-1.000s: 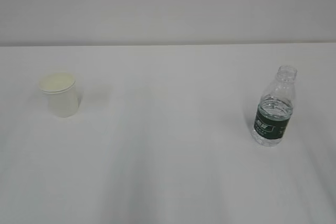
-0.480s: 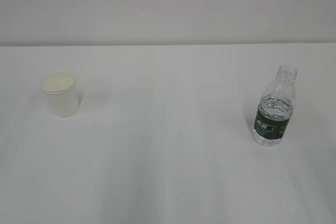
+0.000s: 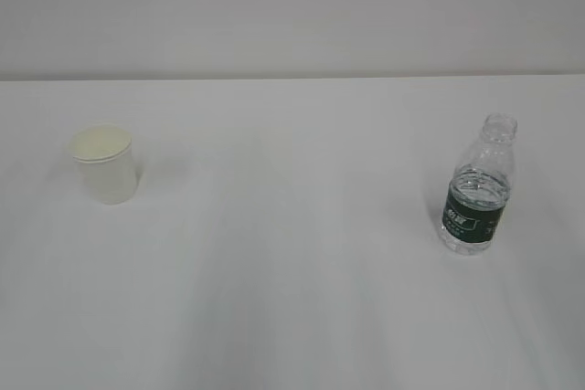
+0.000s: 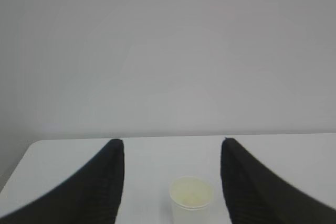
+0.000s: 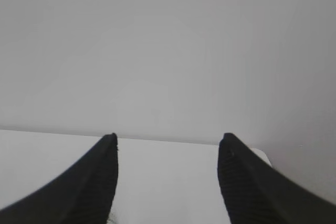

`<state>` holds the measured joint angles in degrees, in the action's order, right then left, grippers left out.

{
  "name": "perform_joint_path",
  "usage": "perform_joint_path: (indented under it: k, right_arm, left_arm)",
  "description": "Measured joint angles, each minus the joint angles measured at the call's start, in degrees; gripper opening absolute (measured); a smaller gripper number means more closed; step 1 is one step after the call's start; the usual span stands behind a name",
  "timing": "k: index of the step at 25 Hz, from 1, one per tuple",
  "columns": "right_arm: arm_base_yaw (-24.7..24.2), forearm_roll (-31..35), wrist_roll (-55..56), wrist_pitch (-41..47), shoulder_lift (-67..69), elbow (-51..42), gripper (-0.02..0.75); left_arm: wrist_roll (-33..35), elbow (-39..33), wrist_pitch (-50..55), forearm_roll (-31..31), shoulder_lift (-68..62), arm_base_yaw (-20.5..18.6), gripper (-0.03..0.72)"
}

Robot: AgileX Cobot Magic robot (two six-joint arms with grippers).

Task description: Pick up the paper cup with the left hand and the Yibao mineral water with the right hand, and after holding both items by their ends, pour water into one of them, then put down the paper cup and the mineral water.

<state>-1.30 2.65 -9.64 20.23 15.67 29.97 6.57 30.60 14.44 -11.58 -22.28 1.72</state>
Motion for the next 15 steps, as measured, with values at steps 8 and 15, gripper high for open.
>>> perform_joint_path:
  k: [8, 15]
  right_arm:
    - [0.0, 0.2, -1.2, 0.0, 0.1, 0.0, 0.459]
    - [0.0, 1.2, -2.6, 0.2, 0.4, -1.1, 0.460]
  left_arm:
    - [0.0, 0.0, -0.4, 2.8, -3.0, 0.0, 0.470]
    - [0.0, -0.1, -4.9, 3.0, -7.0, 2.2, 0.497]
